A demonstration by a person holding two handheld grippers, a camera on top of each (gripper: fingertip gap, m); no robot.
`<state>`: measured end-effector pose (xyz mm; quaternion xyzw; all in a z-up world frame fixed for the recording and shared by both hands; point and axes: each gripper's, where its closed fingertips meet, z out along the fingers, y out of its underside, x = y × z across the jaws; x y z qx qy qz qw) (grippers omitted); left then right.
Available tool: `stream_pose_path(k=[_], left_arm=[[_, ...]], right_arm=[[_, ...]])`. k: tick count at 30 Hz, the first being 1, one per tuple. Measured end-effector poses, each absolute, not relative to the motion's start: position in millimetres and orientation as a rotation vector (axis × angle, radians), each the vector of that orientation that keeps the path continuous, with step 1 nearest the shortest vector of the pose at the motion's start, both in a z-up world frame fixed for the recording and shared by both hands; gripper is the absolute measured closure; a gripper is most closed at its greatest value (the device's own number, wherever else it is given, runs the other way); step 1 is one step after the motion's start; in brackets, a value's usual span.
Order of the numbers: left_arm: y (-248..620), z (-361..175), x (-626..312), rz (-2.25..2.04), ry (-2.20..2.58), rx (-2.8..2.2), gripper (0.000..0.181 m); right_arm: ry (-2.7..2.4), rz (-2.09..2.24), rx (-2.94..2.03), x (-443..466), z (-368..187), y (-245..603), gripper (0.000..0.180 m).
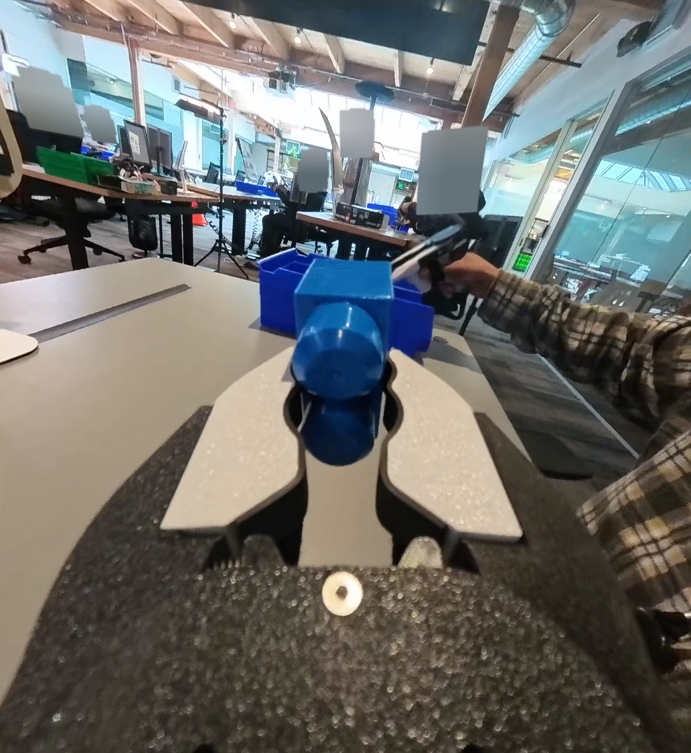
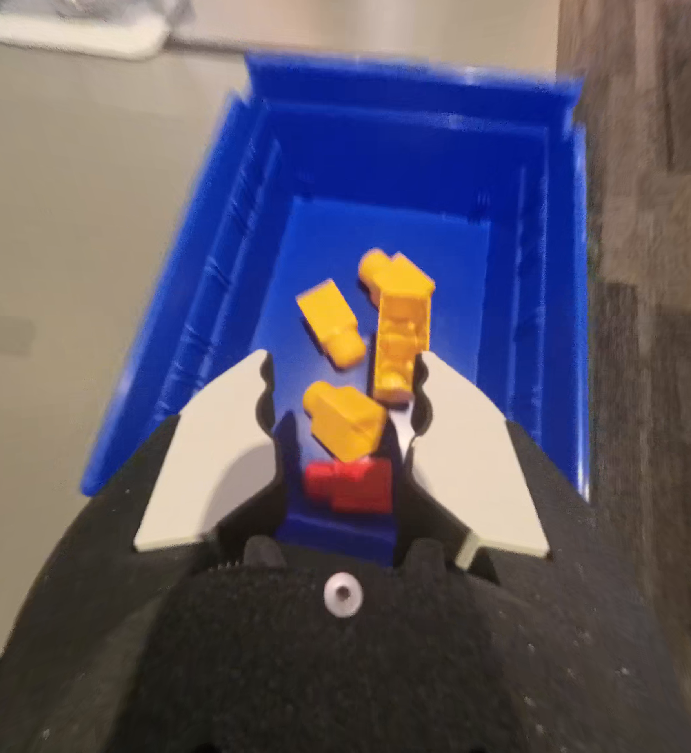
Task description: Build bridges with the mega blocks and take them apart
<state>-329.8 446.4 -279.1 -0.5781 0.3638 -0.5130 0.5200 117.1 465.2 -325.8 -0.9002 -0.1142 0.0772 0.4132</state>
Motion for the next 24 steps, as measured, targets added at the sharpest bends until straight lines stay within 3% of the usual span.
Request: stream_pose_path(k=[3,7,14,24], left_arm=[[448,-285,-328,-1.231,0.893,-1.413,0.145],[445,-297,-321,-1.197,0.96,-1.452,0.145],[439,-322,-308,-1.005,1.146,-1.547,0.145],[425,-327,-297,-1.014,1.23,-1.556,0.144]], right_arm=[[-0.398,0.319,-2.032,66,-269,476,0.106],[-0.775,0.623,-1.798,-70,-221,463,0.109],[-1.574,0.58,-1.775,-245,-251,441,0.112],[-1.945,0.571,-1.829,-310,-299,433,0.128]])
